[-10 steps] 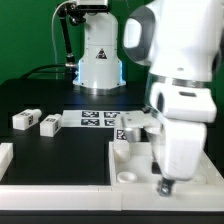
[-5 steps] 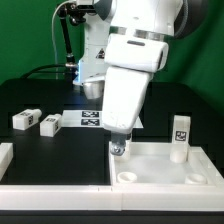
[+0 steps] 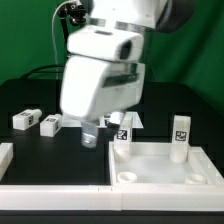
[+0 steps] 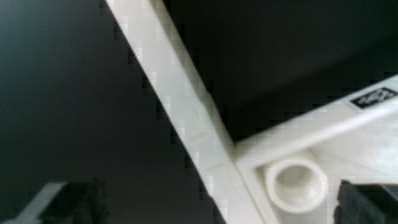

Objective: Assemble square table

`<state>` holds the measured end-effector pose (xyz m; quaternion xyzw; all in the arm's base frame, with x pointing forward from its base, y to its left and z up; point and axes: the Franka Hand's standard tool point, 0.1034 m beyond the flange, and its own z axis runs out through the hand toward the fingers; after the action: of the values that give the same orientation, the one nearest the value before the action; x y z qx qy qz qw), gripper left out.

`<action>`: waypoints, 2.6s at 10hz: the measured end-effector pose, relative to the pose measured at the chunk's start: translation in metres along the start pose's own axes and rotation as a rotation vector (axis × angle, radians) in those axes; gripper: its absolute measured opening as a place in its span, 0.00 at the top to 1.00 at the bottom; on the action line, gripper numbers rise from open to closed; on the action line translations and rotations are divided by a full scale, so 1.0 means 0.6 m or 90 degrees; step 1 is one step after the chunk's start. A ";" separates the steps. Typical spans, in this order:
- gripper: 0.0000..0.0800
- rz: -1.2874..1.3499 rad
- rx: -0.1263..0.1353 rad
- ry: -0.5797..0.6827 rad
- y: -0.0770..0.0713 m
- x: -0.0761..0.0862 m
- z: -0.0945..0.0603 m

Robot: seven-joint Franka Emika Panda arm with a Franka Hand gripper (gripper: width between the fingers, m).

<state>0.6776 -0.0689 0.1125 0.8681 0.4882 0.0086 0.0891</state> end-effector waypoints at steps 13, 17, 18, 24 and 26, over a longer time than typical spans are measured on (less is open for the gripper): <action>0.19 0.596 0.079 -0.039 -0.105 -0.190 0.058; 0.19 0.651 0.123 -0.066 -0.122 -0.216 0.066; 0.19 0.671 0.156 -0.100 -0.138 -0.257 0.070; 0.19 0.716 0.385 -0.383 -0.217 -0.310 0.073; 0.19 0.727 0.466 -0.492 -0.256 -0.314 0.080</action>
Offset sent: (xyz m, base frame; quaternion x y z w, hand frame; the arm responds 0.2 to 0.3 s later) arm 0.0000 0.0000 0.0000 0.0000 0.0000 0.1296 0.9916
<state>0.4539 -0.1578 0.0537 0.9005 -0.1283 -0.4116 -0.0572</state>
